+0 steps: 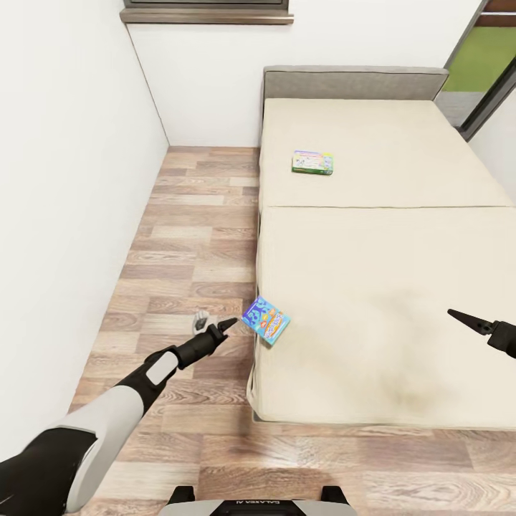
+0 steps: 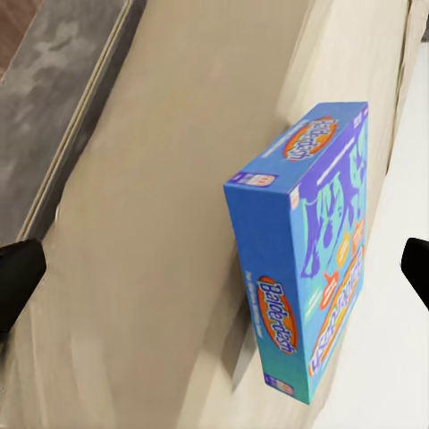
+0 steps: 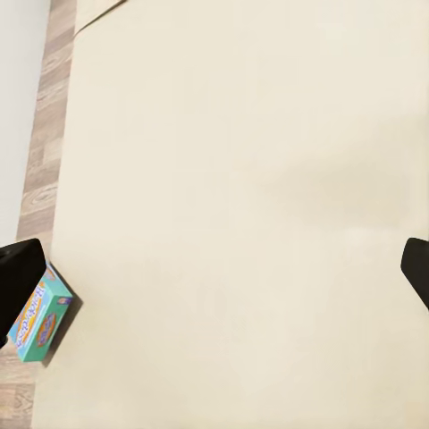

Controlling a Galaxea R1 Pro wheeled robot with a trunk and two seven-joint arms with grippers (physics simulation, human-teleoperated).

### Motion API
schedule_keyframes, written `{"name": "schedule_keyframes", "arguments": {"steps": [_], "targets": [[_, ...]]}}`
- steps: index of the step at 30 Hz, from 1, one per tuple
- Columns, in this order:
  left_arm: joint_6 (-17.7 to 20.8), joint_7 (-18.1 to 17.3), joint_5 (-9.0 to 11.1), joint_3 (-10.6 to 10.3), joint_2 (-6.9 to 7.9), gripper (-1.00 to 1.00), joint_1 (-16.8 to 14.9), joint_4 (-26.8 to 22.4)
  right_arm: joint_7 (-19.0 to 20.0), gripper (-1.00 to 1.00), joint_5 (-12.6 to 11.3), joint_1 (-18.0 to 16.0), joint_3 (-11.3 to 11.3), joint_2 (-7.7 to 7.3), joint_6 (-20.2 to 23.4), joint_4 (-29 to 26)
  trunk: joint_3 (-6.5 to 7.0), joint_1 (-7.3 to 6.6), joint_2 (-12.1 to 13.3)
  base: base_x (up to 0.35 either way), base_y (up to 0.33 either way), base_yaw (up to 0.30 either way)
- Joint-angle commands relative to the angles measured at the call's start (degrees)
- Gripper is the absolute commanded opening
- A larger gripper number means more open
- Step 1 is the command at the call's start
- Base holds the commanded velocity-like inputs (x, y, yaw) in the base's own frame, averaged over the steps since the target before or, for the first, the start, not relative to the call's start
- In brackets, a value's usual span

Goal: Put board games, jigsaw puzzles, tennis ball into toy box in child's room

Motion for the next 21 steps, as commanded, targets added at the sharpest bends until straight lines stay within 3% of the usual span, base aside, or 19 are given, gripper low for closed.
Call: {"name": "schedule_keyframes", "arguments": {"steps": [1,21], "targets": [[0.4,0.0,0.5,-0.1,0.21,1.0,-0.1,0.0,0.0,1.0,-0.3,0.0,0.0,-0.01,0.4,0.0,-0.03,0.0,0.0,0.0,0.0,-0.001],[-0.5,5.6,0.9,0.1,1.85,1.0,-1.3,-0.1,0.0,1.0,-0.3,0.0,-0.1,-0.03,0.4,0.0,-0.03,0.0,0.0,0.0,0.0,0.0]]}}
